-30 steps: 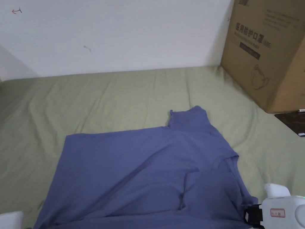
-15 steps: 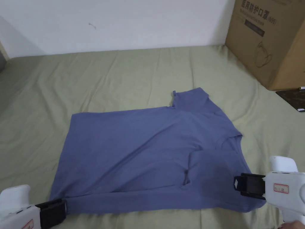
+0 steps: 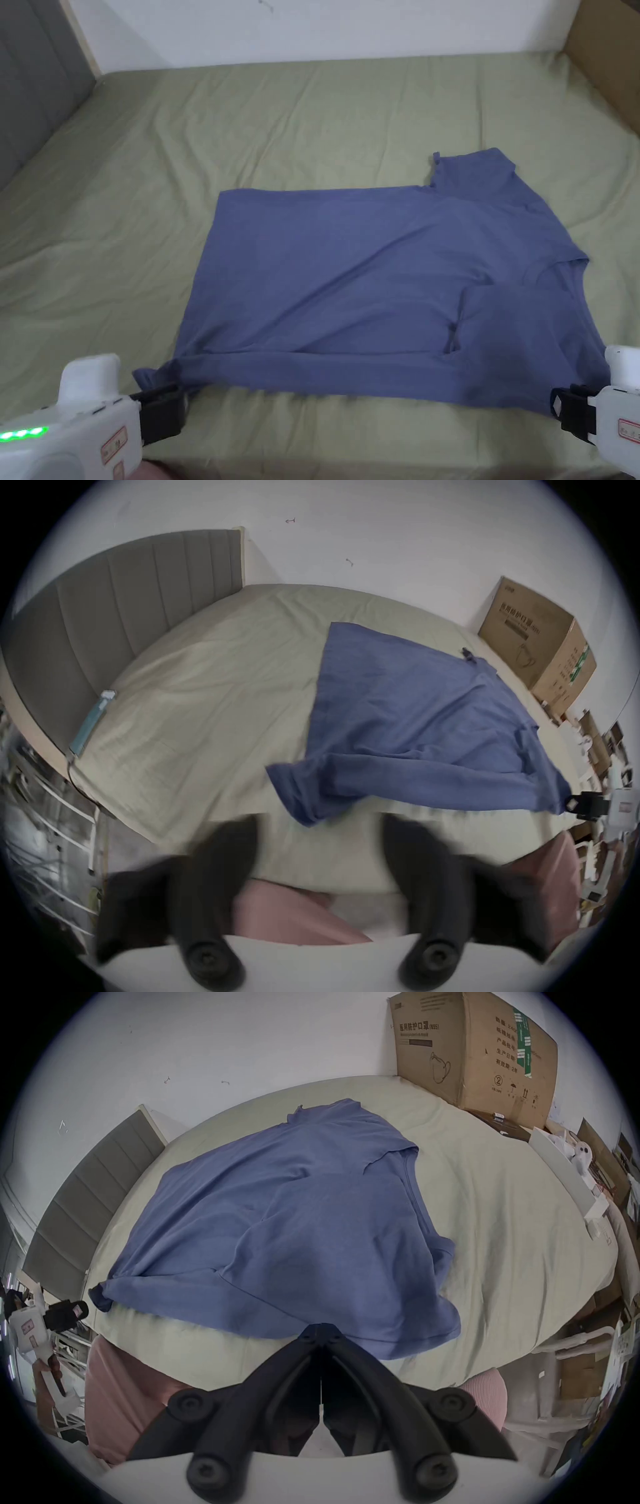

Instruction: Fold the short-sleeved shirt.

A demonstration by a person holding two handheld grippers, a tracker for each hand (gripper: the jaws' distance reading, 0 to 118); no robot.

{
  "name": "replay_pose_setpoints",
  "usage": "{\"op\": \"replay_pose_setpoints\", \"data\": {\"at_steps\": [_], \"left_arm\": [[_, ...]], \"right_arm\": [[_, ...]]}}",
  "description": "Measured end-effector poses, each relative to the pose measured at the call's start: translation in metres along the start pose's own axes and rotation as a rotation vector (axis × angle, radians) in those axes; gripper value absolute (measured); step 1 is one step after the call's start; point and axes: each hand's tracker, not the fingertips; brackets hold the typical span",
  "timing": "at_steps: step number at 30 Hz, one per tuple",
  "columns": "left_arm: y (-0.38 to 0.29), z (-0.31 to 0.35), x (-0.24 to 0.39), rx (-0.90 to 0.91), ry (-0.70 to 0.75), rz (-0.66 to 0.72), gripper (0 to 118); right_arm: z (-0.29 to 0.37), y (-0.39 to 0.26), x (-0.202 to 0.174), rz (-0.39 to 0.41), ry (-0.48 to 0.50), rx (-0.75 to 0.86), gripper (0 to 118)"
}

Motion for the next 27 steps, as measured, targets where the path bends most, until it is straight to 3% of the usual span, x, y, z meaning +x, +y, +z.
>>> {"op": "replay_pose_setpoints", "data": {"at_steps": [1, 6, 7, 8, 9, 11, 14, 20, 21, 22, 23, 24, 27], "left_arm": [[0.003, -0.003, -0.001, 0.011, -0.005, 0.004, 110], [0.025, -0.030, -0.008, 0.031, -0.016, 0.047, 101], [0.026, -0.037, -0.010, 0.025, -0.021, 0.049, 85], [0.026, -0.042, -0.012, 0.012, -0.024, 0.065, 51], [0.026, -0.047, -0.014, -0.007, -0.030, 0.078, 4], [0.021, -0.054, -0.016, -0.055, -0.017, 0.123, 3], [0.022, -0.044, -0.008, -0.007, -0.031, 0.024, 3], [0.025, -0.042, -0.008, -0.030, -0.039, 0.053, 3], [0.025, -0.041, -0.008, -0.028, -0.040, 0.057, 3], [0.026, -0.039, -0.004, -0.031, -0.040, 0.057, 3], [0.026, -0.039, -0.004, -0.036, -0.037, 0.052, 3], [0.025, -0.039, -0.003, -0.039, -0.033, 0.047, 3], [0.026, -0.040, -0.006, -0.045, -0.032, 0.045, 3]], "right_arm": [[0.000, -0.001, 0.001, 0.000, -0.002, -0.003, 0], [-0.005, -0.003, 0.010, -0.017, -0.007, -0.033, 0], [-0.006, -0.003, 0.011, -0.013, -0.009, -0.042, 0], [-0.007, -0.004, 0.012, -0.008, -0.019, -0.049, 0], [-0.007, -0.004, 0.013, -0.003, -0.027, -0.056, 0], [-0.007, -0.004, 0.015, 0.003, -0.036, -0.061, 0], [-0.003, -0.004, 0.017, 0.008, -0.036, -0.061, 0], [0.007, -0.001, 0.024, -0.021, -0.037, -0.024, 0], [0.008, 0.002, 0.024, -0.008, -0.043, -0.016, 9], [0.008, 0.006, 0.023, 0.014, -0.056, -0.008, 33], [0.006, 0.009, 0.023, 0.031, -0.066, -0.008, 68], [0.002, 0.013, 0.025, 0.042, -0.070, -0.017, 96], [-0.013, 0.024, 0.032, 0.029, -0.062, -0.023, 95]]}}
